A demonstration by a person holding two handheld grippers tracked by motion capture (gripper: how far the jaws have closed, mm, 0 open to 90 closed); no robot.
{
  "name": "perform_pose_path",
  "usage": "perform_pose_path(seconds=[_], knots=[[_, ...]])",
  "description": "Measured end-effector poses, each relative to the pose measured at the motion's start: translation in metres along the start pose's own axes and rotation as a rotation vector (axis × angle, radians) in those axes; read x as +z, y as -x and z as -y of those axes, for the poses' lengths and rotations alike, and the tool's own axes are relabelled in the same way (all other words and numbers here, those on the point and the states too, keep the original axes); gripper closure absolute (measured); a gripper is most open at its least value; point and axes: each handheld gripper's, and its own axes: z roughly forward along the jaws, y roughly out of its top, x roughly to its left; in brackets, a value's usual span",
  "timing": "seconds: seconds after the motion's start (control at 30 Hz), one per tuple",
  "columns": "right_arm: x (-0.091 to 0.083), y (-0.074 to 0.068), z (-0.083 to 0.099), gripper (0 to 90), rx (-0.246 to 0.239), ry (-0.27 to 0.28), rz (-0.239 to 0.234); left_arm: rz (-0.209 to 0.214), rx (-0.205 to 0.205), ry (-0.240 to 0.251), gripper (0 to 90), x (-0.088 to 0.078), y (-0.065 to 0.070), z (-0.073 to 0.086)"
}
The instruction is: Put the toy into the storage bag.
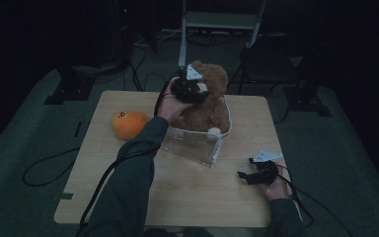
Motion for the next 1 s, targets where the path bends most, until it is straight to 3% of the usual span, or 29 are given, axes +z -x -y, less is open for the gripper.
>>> perform_pose_path(seconds=[0.27, 0.4, 0.6, 0.8, 1.0], knots=[[0.000, 0.000, 0.000, 18.6, 0.000, 0.000, 0.000, 0.012, -0.041, -0.024, 34.2, 0.003, -0.003, 0.001], [0.000, 0.000, 0.000, 18.6, -0.001, 0.000, 0.000, 0.041, -0.070, -0.017, 33.2, 0.004, -0.005, 0.001], [0.000, 0.000, 0.000, 18.6, 0.000, 0.000, 0.001, 0.053, -0.079, -0.042, 33.3, 0.007, -0.008, 0.002], [0.000, 0.000, 0.000, 18.6, -0.002, 0.000, 0.001, 0.064, -0.091, -0.024, 33.2, 0.006, -0.010, 0.002], [0.000, 0.000, 0.000, 18.6, -0.001, 0.000, 0.001, 0.086, -0.135, 0.024, 33.2, 0.001, -0.015, 0.002]])
